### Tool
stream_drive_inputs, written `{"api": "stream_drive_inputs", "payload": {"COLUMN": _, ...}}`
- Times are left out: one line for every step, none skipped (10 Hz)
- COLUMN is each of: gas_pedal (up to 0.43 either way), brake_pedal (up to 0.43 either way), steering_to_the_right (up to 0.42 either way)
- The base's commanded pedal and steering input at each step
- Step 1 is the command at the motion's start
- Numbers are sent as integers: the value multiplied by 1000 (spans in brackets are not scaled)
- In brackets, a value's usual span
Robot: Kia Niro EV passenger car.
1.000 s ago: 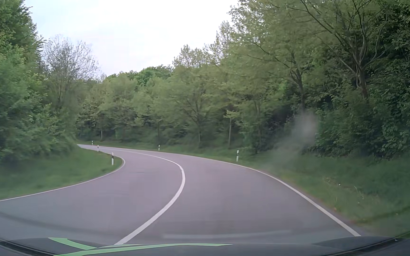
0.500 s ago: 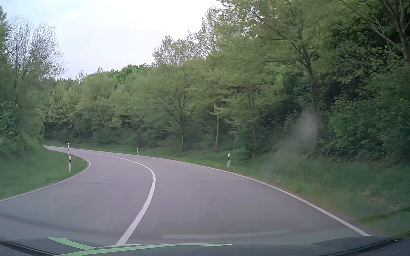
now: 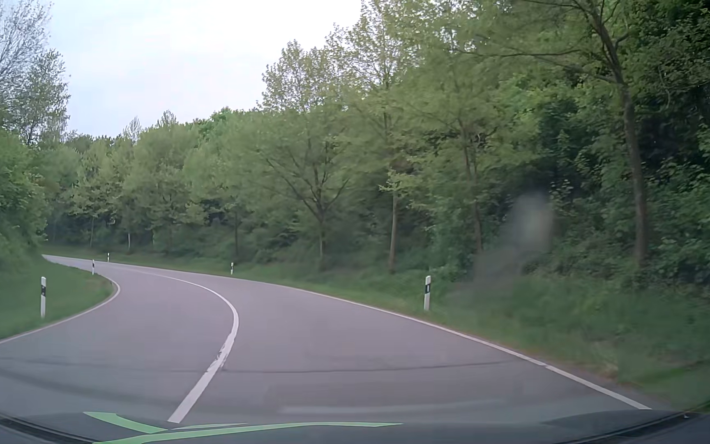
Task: Follow the waypoints while adhering to traffic rules and regulations
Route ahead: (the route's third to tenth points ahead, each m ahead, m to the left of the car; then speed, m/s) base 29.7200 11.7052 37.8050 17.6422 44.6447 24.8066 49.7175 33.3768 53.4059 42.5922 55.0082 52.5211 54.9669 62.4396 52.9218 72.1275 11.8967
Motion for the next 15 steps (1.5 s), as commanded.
{"api": "stream_drive_inputs", "payload": {"gas_pedal": 311, "brake_pedal": 0, "steering_to_the_right": -55}}
{"api": "stream_drive_inputs", "payload": {"gas_pedal": 311, "brake_pedal": 0, "steering_to_the_right": -63}}
{"api": "stream_drive_inputs", "payload": {"gas_pedal": 299, "brake_pedal": 0, "steering_to_the_right": -71}}
{"api": "stream_drive_inputs", "payload": {"gas_pedal": 287, "brake_pedal": 0, "steering_to_the_right": -77}}
{"api": "stream_drive_inputs", "payload": {"gas_pedal": 268, "brake_pedal": 0, "steering_to_the_right": -81}}
{"api": "stream_drive_inputs", "payload": {"gas_pedal": 260, "brake_pedal": 0, "steering_to_the_right": -82}}
{"api": "stream_drive_inputs", "payload": {"gas_pedal": 260, "brake_pedal": 0, "steering_to_the_right": -83}}
{"api": "stream_drive_inputs", "payload": {"gas_pedal": 260, "brake_pedal": 0, "steering_to_the_right": -85}}
{"api": "stream_drive_inputs", "payload": {"gas_pedal": 260, "brake_pedal": 0, "steering_to_the_right": -88}}
{"api": "stream_drive_inputs", "payload": {"gas_pedal": 260, "brake_pedal": 0, "steering_to_the_right": -92}}
{"api": "stream_drive_inputs", "payload": {"gas_pedal": 260, "brake_pedal": 0, "steering_to_the_right": -92}}
{"api": "stream_drive_inputs", "payload": {"gas_pedal": 260, "brake_pedal": 0, "steering_to_the_right": -92}}
{"api": "stream_drive_inputs", "payload": {"gas_pedal": 260, "brake_pedal": 0, "steering_to_the_right": -92}}
{"api": "stream_drive_inputs", "payload": {"gas_pedal": 260, "brake_pedal": 0, "steering_to_the_right": -92}}
{"api": "stream_drive_inputs", "payload": {"gas_pedal": 260, "brake_pedal": 0, "steering_to_the_right": -92}}
